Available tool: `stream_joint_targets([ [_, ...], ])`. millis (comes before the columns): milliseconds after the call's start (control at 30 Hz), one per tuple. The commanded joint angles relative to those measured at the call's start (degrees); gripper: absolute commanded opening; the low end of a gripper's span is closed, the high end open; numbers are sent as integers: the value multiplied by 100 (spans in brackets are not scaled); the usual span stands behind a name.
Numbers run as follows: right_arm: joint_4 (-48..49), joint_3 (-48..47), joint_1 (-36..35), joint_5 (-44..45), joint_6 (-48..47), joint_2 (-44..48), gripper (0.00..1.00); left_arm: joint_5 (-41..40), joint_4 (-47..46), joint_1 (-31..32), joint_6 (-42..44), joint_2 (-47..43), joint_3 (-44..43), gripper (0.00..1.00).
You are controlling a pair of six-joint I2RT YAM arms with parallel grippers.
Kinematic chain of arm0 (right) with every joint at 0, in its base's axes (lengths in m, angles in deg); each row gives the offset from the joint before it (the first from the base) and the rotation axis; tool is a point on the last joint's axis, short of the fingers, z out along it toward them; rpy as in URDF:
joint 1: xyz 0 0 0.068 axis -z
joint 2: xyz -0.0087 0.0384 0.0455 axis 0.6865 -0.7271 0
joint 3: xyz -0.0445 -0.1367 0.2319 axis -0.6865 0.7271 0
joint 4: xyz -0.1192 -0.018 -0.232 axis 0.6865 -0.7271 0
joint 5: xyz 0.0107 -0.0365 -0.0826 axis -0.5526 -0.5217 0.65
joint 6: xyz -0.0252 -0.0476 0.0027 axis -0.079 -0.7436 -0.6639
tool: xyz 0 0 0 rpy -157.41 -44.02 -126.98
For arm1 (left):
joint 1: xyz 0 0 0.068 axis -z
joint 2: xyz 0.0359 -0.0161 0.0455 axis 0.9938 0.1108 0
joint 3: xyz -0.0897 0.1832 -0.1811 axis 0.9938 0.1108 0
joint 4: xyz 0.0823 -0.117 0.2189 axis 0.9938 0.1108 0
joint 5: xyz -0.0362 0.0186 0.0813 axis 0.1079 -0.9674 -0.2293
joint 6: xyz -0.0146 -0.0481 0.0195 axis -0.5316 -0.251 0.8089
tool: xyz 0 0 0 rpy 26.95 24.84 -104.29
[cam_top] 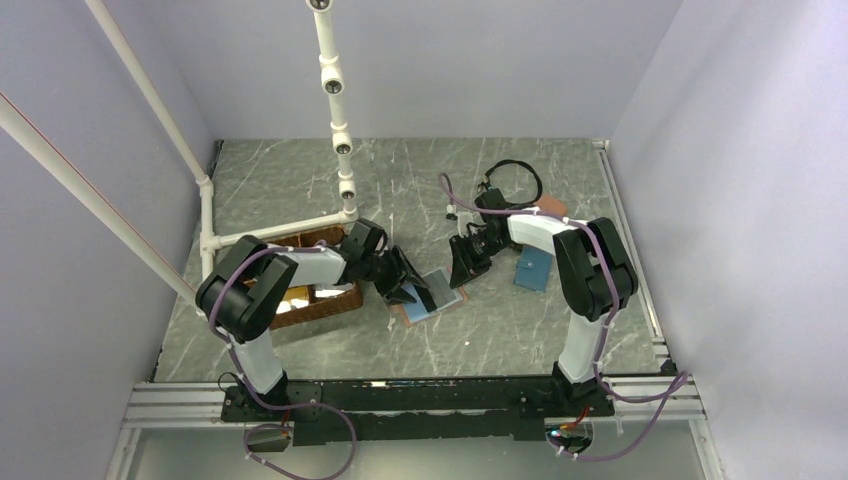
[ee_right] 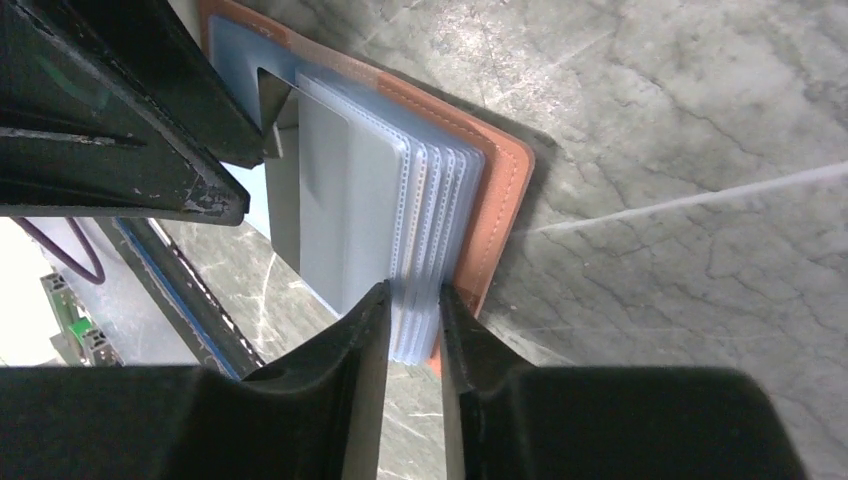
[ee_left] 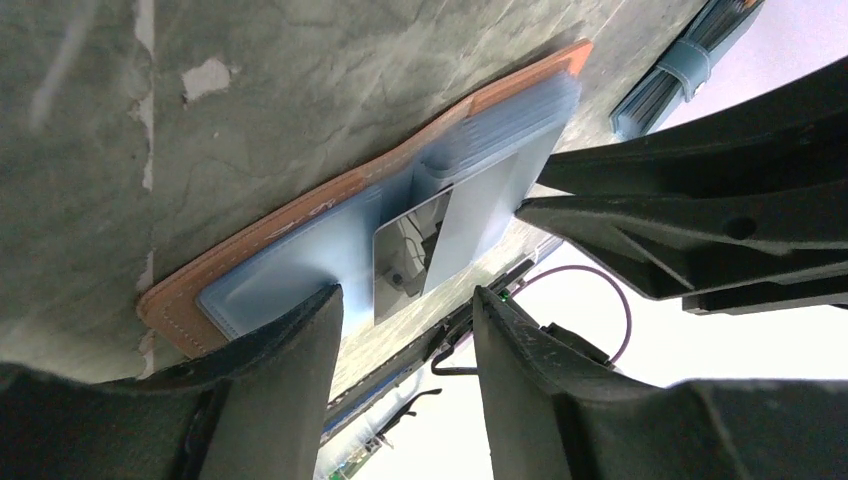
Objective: Take the credit cards out of the card holder
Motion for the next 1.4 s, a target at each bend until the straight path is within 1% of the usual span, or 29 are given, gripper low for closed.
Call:
stream_joint_targets([
  [0,-66,-37,3,714,-25,-199,20,-156,282,33,179,179,-102,57],
  [33,152,-22,-3,771,-25,-213,18,-154,267,31,177,182,-103,57],
  [67,-24,-16,-4,808,-32,-229,17,-142,242,33,172,182,-98,57],
  [200,-107,-53,-34,827,-65,-334,13,-54,-200,32,43,220,-11,57],
  [267,-147,-88,-96,850,-102,-362,12,-31,-313,37,-17,263,-6,57],
  [367,-154,-128,-138,965,-94,-302,12,-79,-167,36,-18,268,-15,57],
  [467,-119,-175,16,820,-72,-62,14,-157,28,30,-30,204,3,57],
  [500,-107,-181,70,719,-76,40,16,-176,71,25,-18,194,6,57],
  [667,-28,-55,207,162,-168,460,30,-171,128,19,7,241,-11,57],
  [800,-5,45,207,-112,-250,596,41,-171,128,23,9,244,-15,57],
  [900,-28,2,194,-265,-272,507,47,-171,104,22,1,246,-8,57],
  [1000,-107,-109,92,-198,-299,304,50,-167,72,23,-6,236,7,57],
  [1100,-127,-170,-49,126,-263,127,49,-167,34,23,-25,218,36,57],
  [1200,-154,-212,-144,600,-229,15,46,-162,-26,23,-43,191,80,57],
  [1300,-180,-234,-214,1007,-220,-78,37,-139,-88,21,-60,207,103,56],
  [1367,-200,-239,-248,1183,-231,-122,34,-108,-113,22,-76,232,108,56],
])
